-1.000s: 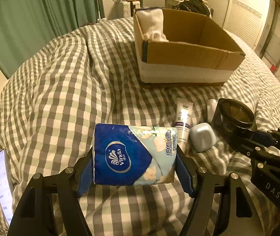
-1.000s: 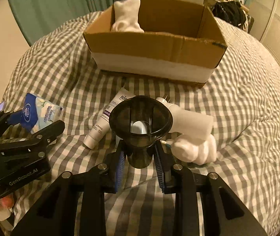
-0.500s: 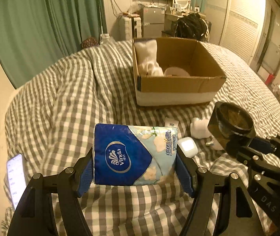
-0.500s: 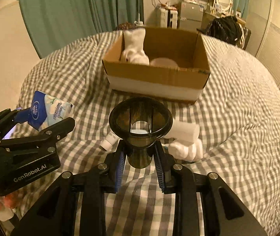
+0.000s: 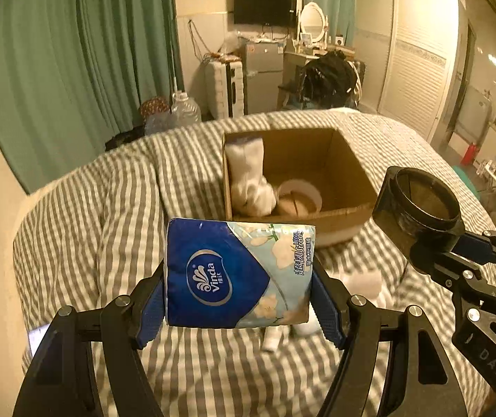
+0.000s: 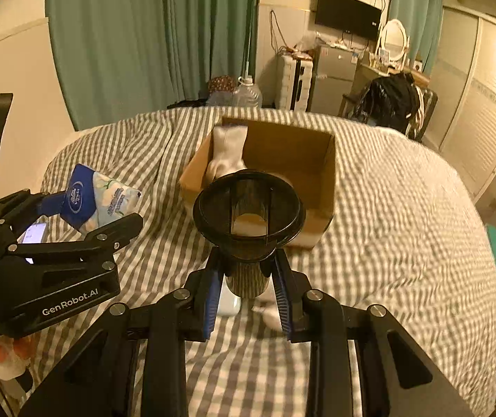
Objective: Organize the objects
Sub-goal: 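Carry the tissue pack and black cup into the box and open both tools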
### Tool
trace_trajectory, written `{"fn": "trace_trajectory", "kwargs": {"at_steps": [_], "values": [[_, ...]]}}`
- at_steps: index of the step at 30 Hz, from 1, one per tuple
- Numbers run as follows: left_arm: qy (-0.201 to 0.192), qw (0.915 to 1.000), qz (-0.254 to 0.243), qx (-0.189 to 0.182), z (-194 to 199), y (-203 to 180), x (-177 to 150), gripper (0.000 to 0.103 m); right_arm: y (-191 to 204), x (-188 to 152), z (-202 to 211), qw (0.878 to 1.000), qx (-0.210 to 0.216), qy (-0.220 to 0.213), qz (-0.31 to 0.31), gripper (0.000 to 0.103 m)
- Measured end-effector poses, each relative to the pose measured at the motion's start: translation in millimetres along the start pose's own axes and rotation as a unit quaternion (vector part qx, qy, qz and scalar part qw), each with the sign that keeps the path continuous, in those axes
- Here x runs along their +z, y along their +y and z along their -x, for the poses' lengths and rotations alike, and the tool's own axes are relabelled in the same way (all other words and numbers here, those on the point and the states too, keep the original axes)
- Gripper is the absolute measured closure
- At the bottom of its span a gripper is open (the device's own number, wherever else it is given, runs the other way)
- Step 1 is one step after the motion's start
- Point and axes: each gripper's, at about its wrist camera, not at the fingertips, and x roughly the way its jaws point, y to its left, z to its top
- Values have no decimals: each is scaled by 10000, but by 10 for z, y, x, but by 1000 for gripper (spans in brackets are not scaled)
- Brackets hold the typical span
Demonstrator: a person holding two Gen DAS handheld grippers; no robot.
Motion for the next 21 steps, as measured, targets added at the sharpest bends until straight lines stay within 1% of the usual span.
{"fn": "trace_trajectory", "kwargs": {"at_steps": [5,8,10,14,18,21], "values": [[-75,9998,41,-201,-138,-39,358,29,-105,315,32,9998,-52,-147,121,76],[-124,9997,-12,-193,-308,-72,549,29,-183,511,-8,9997,-26,-212,154,76],[-111,9996,-11,-260,-486,-83,693,29,-249,648,-71,9995,-12,-265,153,75],[-25,9996,-69,-267,-835,-102,854,29,-393,892,-320,9996,127,-254,59,75],[109,9995,-163,-267,-1241,-152,972,29,-534,1072,-691,9998,132,-170,-6,76],[147,9990,-262,-318,-1481,-223,994,29,-663,1177,-976,9999,104,-91,-73,75]]}}
